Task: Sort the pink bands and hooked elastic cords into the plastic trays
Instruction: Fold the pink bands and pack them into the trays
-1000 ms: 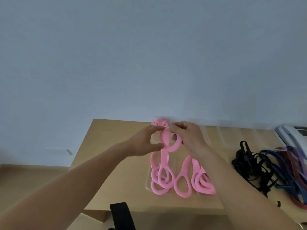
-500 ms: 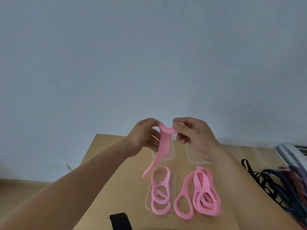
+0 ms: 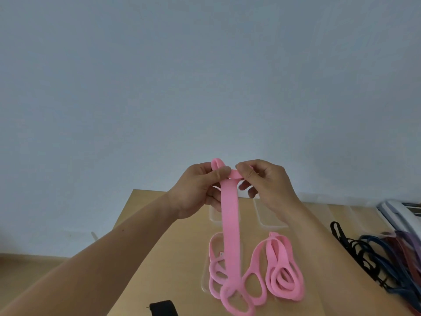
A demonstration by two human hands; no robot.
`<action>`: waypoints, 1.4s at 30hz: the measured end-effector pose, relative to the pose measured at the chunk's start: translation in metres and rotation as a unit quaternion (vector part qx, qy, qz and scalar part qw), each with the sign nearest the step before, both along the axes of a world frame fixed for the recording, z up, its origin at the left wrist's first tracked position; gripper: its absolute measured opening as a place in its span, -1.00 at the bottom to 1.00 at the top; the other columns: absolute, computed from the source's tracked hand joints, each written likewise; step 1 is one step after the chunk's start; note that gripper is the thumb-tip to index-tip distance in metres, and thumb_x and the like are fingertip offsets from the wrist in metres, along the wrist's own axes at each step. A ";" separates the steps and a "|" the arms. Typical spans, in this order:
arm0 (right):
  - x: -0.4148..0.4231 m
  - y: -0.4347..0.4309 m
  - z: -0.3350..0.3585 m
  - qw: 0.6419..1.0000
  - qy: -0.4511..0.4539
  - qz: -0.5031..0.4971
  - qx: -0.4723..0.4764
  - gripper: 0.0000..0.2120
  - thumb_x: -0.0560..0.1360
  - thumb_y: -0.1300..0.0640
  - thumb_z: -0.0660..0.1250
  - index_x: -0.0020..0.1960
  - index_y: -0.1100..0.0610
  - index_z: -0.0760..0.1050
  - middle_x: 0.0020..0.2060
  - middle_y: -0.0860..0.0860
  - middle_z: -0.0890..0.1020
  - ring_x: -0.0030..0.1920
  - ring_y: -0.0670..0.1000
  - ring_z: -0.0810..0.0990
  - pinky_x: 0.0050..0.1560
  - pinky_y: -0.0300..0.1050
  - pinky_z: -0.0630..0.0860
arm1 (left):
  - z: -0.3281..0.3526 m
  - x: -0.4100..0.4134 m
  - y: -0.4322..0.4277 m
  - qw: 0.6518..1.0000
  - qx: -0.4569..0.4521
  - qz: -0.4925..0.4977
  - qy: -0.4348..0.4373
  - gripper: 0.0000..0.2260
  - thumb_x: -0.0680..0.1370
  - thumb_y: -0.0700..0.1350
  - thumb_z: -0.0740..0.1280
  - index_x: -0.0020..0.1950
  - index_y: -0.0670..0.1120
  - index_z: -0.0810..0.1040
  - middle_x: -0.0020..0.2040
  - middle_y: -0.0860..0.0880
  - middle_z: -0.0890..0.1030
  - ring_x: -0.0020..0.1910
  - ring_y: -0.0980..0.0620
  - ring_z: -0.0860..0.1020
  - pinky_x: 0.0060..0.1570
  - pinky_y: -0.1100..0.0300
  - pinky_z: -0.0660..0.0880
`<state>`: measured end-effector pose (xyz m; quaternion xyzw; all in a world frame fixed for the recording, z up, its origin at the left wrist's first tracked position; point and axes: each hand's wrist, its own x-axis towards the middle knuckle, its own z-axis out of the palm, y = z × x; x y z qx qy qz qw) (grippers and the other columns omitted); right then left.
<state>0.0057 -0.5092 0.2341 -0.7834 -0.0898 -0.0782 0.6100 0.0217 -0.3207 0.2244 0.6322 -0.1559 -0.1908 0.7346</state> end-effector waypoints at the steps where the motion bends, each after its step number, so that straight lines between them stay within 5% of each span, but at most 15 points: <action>1: -0.001 -0.001 0.000 0.999 0.005 0.024 0.023 -0.88 0.51 -0.04 0.42 -0.10 -0.01 0.67 -0.25 -0.02 0.69 -0.32 0.00 0.66 -0.36 -0.17 0.52 | 0.002 -0.001 0.001 1.000 -0.003 -0.004 0.001 -0.67 0.62 -0.02 0.28 0.14 -0.28 0.61 -0.17 -0.17 0.64 -0.32 -0.09 0.63 -0.38 0.15 0.58; 6: -0.002 0.000 0.002 0.997 -0.072 0.019 -0.008 -0.94 0.45 0.12 0.50 -0.12 -0.01 0.65 -0.35 -0.07 0.64 -0.45 -0.02 0.61 -0.42 -0.30 0.47 | 0.008 -0.006 0.005 0.998 -0.027 -0.037 0.050 -0.76 0.62 -0.10 0.31 0.14 -0.26 0.56 -0.13 -0.16 0.65 -0.27 -0.06 0.65 -0.34 0.14 0.59; 10: -0.004 0.004 0.002 0.994 -0.094 0.008 -0.054 -0.85 0.41 0.01 0.52 -0.22 0.04 0.60 -0.40 -0.10 0.61 -0.48 -0.11 0.56 -0.43 -0.33 0.44 | 0.007 -0.010 0.007 0.993 -0.034 -0.036 0.105 -0.81 0.60 -0.08 0.30 -0.02 -0.13 0.67 -0.25 -0.09 0.60 -0.39 -0.01 0.59 -0.41 0.19 0.56; 17: -0.007 0.007 0.001 0.995 -0.056 -0.009 -0.078 -0.73 0.43 -0.06 0.50 -0.24 0.11 0.56 -0.45 -0.03 0.65 -0.48 -0.03 0.63 -0.47 -0.36 0.41 | 0.005 -0.011 0.008 0.994 -0.042 -0.019 0.099 -0.75 0.64 -0.05 0.25 0.03 -0.21 0.62 -0.32 -0.08 0.60 -0.43 0.01 0.58 -0.42 0.20 0.55; 28: -0.007 0.011 -0.002 0.992 -0.089 0.027 -0.083 -0.90 0.50 0.15 0.45 -0.13 -0.03 0.59 -0.23 -0.07 0.64 -0.26 0.04 0.61 -0.26 -0.11 0.54 | 0.016 -0.009 0.014 0.996 -0.026 -0.008 0.084 -0.85 0.54 -0.10 0.35 -0.03 -0.17 0.62 -0.19 -0.21 0.65 -0.25 -0.19 0.65 -0.25 0.03 0.60; 32: -0.005 0.009 -0.001 0.989 -0.104 0.030 -0.098 -0.90 0.49 0.18 0.46 -0.11 -0.01 0.61 -0.21 -0.09 0.63 -0.23 -0.08 0.58 -0.14 -0.16 0.56 | 0.016 -0.006 0.011 0.996 -0.016 0.010 0.084 -0.80 0.60 -0.06 0.30 0.02 -0.20 0.56 -0.15 -0.24 0.66 -0.18 -0.23 0.65 -0.15 -0.08 0.63; 37: -0.003 0.005 -0.005 0.993 -0.084 0.020 -0.085 -0.86 0.46 0.17 0.50 -0.14 -0.06 0.63 -0.19 -0.10 0.64 -0.12 0.00 0.63 0.02 0.11 0.61 | 0.012 -0.003 0.006 0.997 -0.010 0.002 0.075 -0.87 0.61 -0.19 0.29 0.10 -0.23 0.53 -0.08 -0.25 0.64 -0.15 -0.19 0.64 -0.14 -0.01 0.63; 42: -0.003 -0.001 -0.005 0.998 -0.047 0.049 -0.012 -0.89 0.45 -0.03 0.43 -0.13 0.00 0.61 -0.24 -0.02 0.62 -0.29 -0.03 0.58 -0.26 -0.11 0.54 | 0.013 -0.001 0.001 0.999 -0.009 -0.001 0.045 -0.88 0.61 -0.21 0.29 0.06 -0.25 0.56 -0.11 -0.22 0.62 -0.18 -0.12 0.62 -0.17 0.08 0.62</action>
